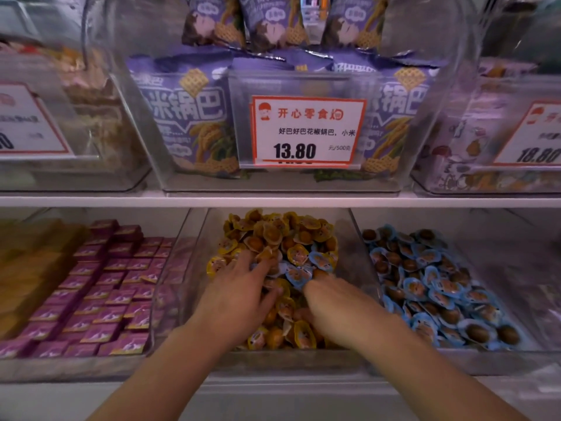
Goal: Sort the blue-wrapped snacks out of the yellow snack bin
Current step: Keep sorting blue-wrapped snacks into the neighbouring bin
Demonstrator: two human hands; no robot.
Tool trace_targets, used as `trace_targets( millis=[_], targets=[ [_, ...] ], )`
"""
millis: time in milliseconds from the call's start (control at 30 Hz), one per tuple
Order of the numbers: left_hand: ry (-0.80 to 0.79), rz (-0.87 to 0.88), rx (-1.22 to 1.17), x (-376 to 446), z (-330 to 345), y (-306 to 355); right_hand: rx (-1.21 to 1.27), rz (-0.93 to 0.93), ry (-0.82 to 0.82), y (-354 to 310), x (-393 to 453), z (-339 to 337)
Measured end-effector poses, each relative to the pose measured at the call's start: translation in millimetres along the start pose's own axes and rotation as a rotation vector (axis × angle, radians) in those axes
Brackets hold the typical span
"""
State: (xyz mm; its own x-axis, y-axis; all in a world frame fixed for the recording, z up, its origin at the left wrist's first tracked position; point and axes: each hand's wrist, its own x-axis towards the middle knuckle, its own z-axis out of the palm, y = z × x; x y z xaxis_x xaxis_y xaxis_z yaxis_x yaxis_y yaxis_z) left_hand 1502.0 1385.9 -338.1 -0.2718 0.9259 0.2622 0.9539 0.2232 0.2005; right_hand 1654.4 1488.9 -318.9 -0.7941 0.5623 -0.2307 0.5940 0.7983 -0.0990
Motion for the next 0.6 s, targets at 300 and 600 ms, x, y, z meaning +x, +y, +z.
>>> trace_targets(
  millis=[300,600],
  targets=[
    [0.309,0.042,-0.765,0,-24,51,1.801,0.191,0.105,-16,-25,-35],
    [0.271,0.211,-0.577,3,-9,101,1.799,0.007,0.227,20,-69,-42]
  ],
)
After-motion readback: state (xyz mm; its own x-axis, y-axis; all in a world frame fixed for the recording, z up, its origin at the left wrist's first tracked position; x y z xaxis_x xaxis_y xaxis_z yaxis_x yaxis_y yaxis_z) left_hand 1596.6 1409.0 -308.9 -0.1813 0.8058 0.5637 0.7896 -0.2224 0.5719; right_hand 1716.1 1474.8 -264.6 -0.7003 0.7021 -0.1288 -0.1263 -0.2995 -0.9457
